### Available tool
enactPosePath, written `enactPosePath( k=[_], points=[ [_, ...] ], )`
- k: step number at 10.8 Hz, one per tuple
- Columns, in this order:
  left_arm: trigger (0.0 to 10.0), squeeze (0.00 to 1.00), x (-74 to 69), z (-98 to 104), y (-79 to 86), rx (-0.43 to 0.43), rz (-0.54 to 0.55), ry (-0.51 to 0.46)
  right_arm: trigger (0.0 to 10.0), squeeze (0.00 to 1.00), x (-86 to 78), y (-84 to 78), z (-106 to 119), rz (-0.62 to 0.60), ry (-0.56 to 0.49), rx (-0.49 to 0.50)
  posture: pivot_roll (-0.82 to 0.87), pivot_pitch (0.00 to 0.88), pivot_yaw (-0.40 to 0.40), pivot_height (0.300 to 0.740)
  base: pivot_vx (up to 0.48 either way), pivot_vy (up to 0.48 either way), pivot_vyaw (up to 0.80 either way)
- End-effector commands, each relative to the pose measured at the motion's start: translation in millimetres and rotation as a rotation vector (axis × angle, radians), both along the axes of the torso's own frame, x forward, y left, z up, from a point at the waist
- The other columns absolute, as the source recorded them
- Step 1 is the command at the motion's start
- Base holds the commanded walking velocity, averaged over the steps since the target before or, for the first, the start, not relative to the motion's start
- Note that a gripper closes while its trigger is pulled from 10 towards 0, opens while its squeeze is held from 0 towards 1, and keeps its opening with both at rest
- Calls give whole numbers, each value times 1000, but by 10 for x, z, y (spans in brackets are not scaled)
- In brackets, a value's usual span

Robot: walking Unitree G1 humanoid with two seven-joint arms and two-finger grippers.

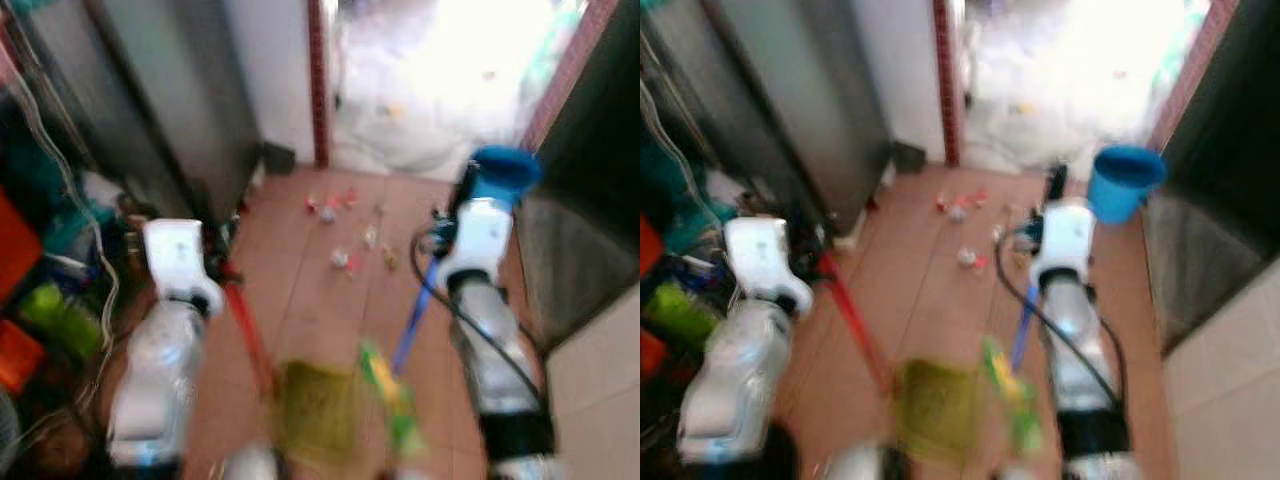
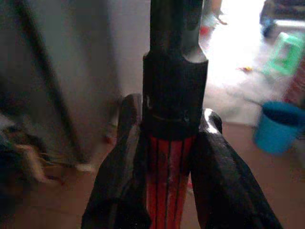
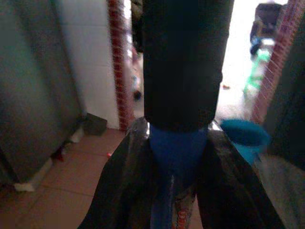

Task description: Sweep floor

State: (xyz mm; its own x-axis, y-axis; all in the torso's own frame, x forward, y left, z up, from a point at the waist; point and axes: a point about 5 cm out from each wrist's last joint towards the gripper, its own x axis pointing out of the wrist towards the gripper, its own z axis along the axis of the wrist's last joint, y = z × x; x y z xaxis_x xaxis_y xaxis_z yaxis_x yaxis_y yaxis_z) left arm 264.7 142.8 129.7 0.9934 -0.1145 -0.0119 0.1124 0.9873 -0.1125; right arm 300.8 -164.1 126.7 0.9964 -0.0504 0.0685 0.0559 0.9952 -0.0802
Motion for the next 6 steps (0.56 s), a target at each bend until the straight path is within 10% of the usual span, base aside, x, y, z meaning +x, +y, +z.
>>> enactPosePath(
  k=[1, 6],
  points=[
    [10000, 0, 28, 161, 69, 17, 12, -73, 10000, 0, 26, 35, 72, 7, -24, -2, -38, 89, 87, 740, 394, 0, -800],
    [10000, 0, 51, 143, 85, 11, 25, -43, 10000, 0, 17, 36, 67, 4, -23, 3, -38, 91, 93, 740, 264, 361, -90]
  ],
)
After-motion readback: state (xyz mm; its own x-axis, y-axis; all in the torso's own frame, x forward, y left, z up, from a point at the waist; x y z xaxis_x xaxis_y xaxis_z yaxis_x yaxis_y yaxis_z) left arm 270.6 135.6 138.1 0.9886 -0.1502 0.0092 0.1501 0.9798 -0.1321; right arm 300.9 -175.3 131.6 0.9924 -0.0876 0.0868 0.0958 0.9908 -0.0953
